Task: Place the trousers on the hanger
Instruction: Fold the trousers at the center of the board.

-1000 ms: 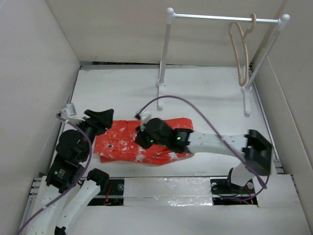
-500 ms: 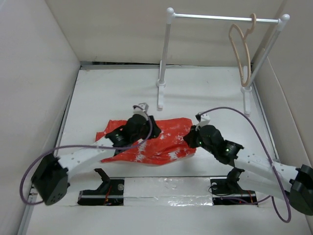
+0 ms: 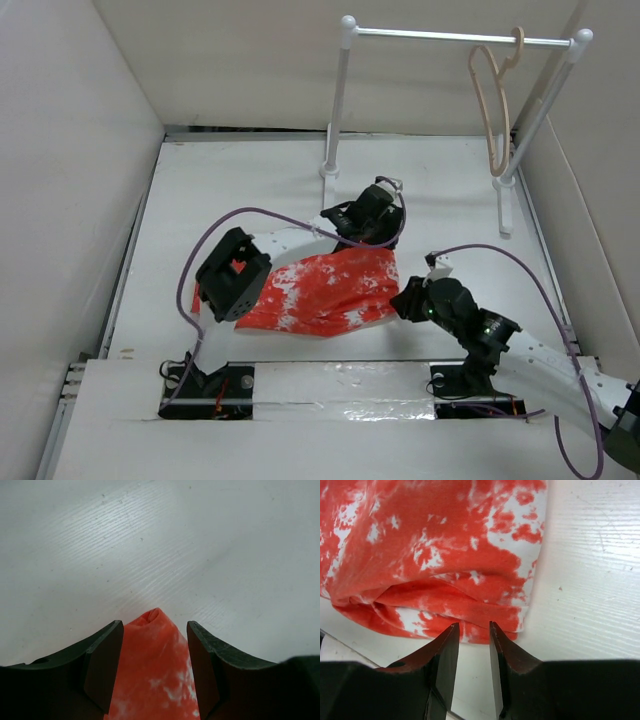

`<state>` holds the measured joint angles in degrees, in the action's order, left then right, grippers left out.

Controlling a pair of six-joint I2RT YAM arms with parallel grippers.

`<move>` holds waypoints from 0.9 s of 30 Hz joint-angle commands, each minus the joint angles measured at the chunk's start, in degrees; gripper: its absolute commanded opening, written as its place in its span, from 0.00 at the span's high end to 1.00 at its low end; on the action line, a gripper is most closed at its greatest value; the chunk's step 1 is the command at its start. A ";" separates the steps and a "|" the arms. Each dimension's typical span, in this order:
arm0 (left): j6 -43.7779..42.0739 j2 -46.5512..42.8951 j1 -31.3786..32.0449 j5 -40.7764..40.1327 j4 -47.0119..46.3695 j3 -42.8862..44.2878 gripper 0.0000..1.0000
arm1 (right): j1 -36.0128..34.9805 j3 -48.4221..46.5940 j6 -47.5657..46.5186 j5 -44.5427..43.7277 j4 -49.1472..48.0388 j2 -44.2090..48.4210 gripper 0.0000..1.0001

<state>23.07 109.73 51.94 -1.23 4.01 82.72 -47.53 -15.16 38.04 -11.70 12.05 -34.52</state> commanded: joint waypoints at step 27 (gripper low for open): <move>-9.10 12.79 -1.31 10.28 8.12 13.70 1.00 | 10.61 4.35 -2.89 11.97 -3.62 1.13 0.68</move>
<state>13.76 123.61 51.51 5.98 13.23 97.08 -37.76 -9.91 35.79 -0.03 9.04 -33.71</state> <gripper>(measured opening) 0.010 0.307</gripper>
